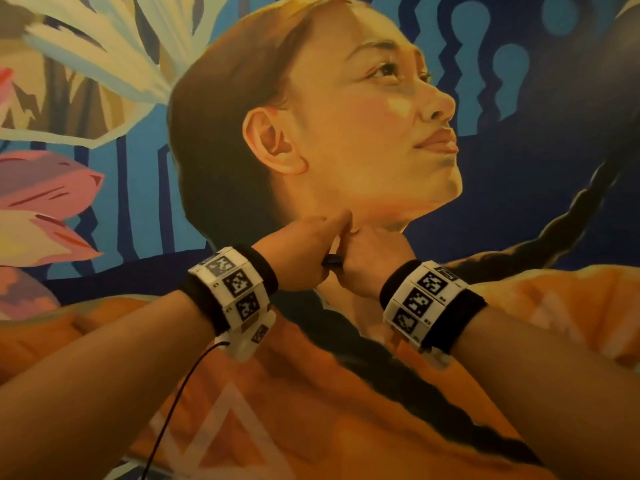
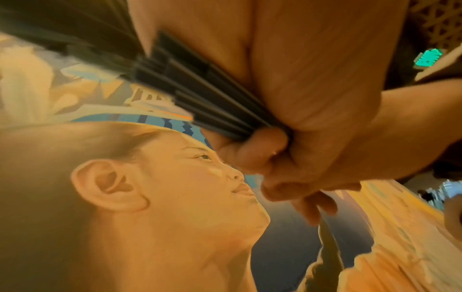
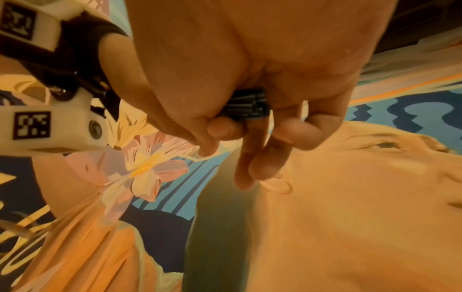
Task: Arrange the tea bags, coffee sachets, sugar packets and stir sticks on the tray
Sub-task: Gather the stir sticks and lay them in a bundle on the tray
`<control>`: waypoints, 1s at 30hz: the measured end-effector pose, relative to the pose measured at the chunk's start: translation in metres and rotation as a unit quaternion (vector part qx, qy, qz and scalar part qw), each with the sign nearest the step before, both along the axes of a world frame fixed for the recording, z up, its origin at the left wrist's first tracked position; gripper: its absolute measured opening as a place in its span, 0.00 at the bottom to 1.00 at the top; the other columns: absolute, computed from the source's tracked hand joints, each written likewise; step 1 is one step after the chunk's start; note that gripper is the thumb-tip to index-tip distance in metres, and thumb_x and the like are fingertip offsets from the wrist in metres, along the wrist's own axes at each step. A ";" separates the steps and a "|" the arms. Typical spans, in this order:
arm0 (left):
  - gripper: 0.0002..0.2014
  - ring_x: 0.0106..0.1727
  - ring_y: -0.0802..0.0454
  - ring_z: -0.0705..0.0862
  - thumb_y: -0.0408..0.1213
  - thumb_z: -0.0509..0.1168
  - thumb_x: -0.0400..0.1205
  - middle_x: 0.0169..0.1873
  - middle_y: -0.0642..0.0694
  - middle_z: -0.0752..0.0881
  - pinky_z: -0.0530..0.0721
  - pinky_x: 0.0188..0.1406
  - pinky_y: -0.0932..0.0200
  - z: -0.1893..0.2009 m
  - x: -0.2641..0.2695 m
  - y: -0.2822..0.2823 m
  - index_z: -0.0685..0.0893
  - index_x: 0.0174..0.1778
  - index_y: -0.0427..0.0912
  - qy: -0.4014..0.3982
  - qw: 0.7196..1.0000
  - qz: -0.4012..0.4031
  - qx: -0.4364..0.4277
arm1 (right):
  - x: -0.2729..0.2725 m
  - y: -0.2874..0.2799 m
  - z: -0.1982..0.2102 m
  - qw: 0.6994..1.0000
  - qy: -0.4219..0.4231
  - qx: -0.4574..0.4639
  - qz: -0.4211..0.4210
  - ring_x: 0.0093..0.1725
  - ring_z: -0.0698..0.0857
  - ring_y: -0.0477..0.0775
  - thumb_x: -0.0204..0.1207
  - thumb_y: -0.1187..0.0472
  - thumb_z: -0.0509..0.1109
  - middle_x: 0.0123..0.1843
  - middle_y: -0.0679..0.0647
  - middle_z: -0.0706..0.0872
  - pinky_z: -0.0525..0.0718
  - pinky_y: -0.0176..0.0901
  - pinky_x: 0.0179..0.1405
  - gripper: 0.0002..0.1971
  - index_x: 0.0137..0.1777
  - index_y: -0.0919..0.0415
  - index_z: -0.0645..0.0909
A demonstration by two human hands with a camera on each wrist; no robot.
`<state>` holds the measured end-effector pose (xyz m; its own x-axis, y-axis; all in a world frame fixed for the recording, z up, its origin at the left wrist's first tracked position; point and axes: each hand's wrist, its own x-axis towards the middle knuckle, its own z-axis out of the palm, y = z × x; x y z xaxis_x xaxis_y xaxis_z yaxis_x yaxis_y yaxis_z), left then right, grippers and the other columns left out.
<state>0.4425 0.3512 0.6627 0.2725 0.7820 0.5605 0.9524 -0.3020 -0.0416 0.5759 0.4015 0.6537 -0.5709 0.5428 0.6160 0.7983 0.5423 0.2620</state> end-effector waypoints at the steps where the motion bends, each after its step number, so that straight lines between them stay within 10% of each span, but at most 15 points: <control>1: 0.20 0.45 0.55 0.84 0.34 0.74 0.79 0.46 0.54 0.82 0.86 0.46 0.55 -0.001 -0.006 -0.001 0.74 0.62 0.51 -0.009 1.000 -0.025 0.002 | 0.002 0.003 -0.001 1.000 0.005 -0.009 -0.007 0.32 0.75 0.51 0.83 0.47 0.60 0.39 0.50 0.80 0.67 0.42 0.26 0.12 0.49 0.54 0.79; 5: 0.11 0.40 0.59 0.87 0.43 0.77 0.76 0.42 0.55 0.88 0.87 0.43 0.61 -0.008 -0.035 -0.006 0.86 0.51 0.49 -0.133 0.985 -0.108 0.034 | 0.017 0.012 -0.003 0.994 0.052 -0.087 -0.031 0.30 0.72 0.51 0.82 0.41 0.62 0.35 0.50 0.73 0.70 0.45 0.29 0.16 0.42 0.52 0.74; 12: 0.15 0.38 0.48 0.90 0.41 0.73 0.73 0.38 0.39 0.91 0.90 0.41 0.61 -0.039 -0.015 0.001 0.90 0.51 0.36 -0.467 0.854 -0.229 0.009 | 0.018 0.004 -0.001 0.995 0.068 -0.068 -0.033 0.40 0.77 0.57 0.81 0.46 0.64 0.43 0.53 0.76 0.75 0.47 0.37 0.12 0.48 0.54 0.73; 17: 0.15 0.37 0.51 0.89 0.41 0.73 0.71 0.40 0.34 0.90 0.88 0.40 0.64 -0.040 -0.017 -0.001 0.90 0.50 0.36 -0.498 0.834 -0.237 0.028 | 0.032 0.006 -0.004 0.971 0.121 -0.138 0.154 0.32 0.79 0.41 0.70 0.39 0.76 0.34 0.43 0.81 0.70 0.33 0.29 0.14 0.37 0.44 0.78; 21: 0.14 0.37 0.51 0.89 0.40 0.73 0.71 0.38 0.38 0.90 0.87 0.38 0.65 -0.040 -0.017 -0.003 0.90 0.49 0.35 -0.513 0.822 -0.248 0.027 | 0.036 0.013 -0.013 0.808 0.369 -0.246 0.389 0.56 0.87 0.43 0.67 0.37 0.77 0.56 0.46 0.90 0.85 0.45 0.59 0.24 0.57 0.51 0.87; 25: 0.14 0.37 0.51 0.88 0.40 0.73 0.72 0.39 0.37 0.90 0.87 0.38 0.64 -0.042 -0.005 -0.002 0.90 0.49 0.35 -0.500 0.826 -0.257 0.018 | 0.020 0.005 -0.016 0.625 0.519 -0.368 0.452 0.58 0.89 0.52 0.72 0.35 0.64 0.57 0.54 0.90 0.83 0.57 0.64 0.28 0.56 0.58 0.85; 28: 0.14 0.38 0.50 0.88 0.40 0.73 0.70 0.42 0.37 0.90 0.87 0.38 0.64 -0.042 0.000 -0.003 0.90 0.48 0.37 -0.512 0.816 -0.268 0.014 | 0.015 -0.003 -0.015 0.584 0.510 -0.408 0.482 0.57 0.90 0.56 0.72 0.43 0.67 0.57 0.59 0.90 0.87 0.51 0.57 0.23 0.55 0.63 0.83; 30: 0.13 0.39 0.50 0.88 0.40 0.73 0.71 0.41 0.42 0.91 0.87 0.39 0.63 -0.042 -0.003 -0.005 0.90 0.48 0.37 -0.504 0.821 -0.268 0.019 | 0.019 0.000 -0.012 0.613 0.460 -0.400 0.502 0.59 0.89 0.56 0.73 0.51 0.74 0.59 0.59 0.89 0.88 0.49 0.56 0.19 0.58 0.64 0.82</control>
